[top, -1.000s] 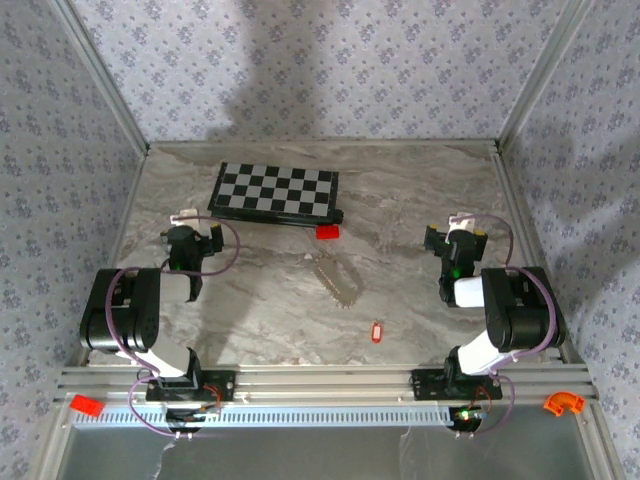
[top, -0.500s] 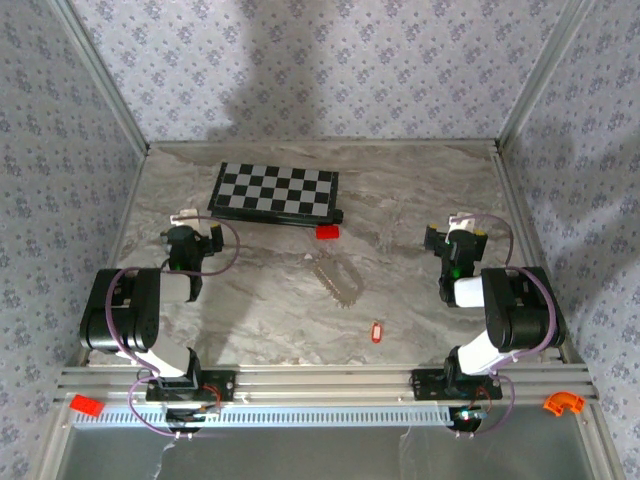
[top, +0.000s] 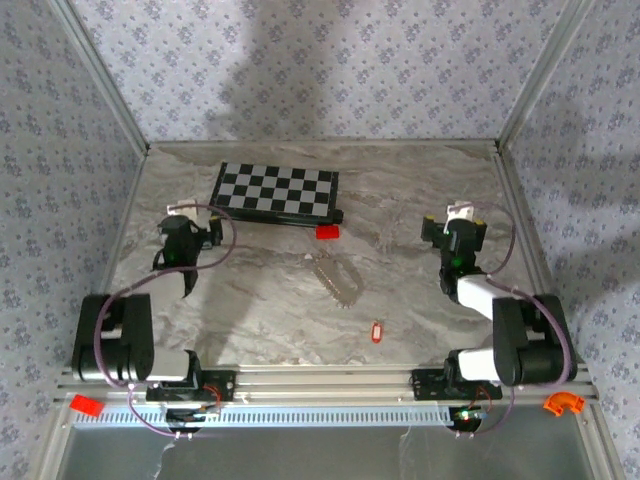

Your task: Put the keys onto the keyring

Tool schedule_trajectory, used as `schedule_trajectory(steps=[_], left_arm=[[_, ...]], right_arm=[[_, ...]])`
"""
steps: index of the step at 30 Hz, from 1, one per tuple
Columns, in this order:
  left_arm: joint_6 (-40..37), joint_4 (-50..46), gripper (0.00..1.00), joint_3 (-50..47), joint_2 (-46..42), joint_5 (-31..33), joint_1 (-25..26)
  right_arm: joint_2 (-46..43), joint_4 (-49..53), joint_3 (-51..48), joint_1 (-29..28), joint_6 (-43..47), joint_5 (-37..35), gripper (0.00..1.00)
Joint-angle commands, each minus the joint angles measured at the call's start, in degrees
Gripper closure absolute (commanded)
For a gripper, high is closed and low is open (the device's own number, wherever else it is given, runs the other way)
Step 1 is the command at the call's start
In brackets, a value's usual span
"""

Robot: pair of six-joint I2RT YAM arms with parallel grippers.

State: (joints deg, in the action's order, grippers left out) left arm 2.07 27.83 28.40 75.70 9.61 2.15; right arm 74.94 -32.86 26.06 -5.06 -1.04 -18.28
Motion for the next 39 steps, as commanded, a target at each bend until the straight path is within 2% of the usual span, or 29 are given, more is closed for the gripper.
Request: schedule_trajectory(steps=[1,4,7,12,16,23,27,30,35,39], left_arm=[[3.62,-14.29,0.0,3.19,-6.74,0.74,2.52],[10.1,-27.23,0.0,8.65,-9.91,0.22,4.27],[13.41,-33.65,0.0,11.21,-12.17,-6.81,5.96],[17.59,-39.89,0.0,13.16,-16.93,-20.04,10.46],[19.03,-44.13,0.0,14.4,-19.12,-23.05,17.7],[21.6,-42.9,0.0,13.45,-16.56,-29.27,28.34],[22.59,-42.63,0.02,14.46,-12.94,-27.61,36.62],[25.15,-40.87,0.05,14.79,-10.69,-26.98,40.71],[25.91,-40.8,0.14,18.57,-4.81,-20.6,49.08],[27.2,-40.23,0.21,22.09,1.58,-15.13,54.43]], right_arm=[[-6.21,19.43,5.38,-2.05,-7.38,-2.98,0.01],[-11.2,35.46,10.76,-3.95,-14.12,-4.5,0.0],[-14.76,46.75,14.68,-5.99,-16.03,-0.51,0.01],[-19.51,53.72,15.67,-13.21,-17.08,5.44,0.01],[-19.95,58.9,16.71,-17.82,-19.08,9.61,0.01],[-18.33,65.13,17.46,-24.82,-21.17,16.55,0.0],[-20.86,65.05,13.82,-26.56,-24.08,20.5,0.0],[-23.26,64.26,9.71,-26.42,-25.45,22.73,0.03],[-29.45,64.53,3.87,-25.64,-30.53,25.3,0.06],[-34.21,64.57,0.84,-22.68,-31.46,24.97,0.1]])
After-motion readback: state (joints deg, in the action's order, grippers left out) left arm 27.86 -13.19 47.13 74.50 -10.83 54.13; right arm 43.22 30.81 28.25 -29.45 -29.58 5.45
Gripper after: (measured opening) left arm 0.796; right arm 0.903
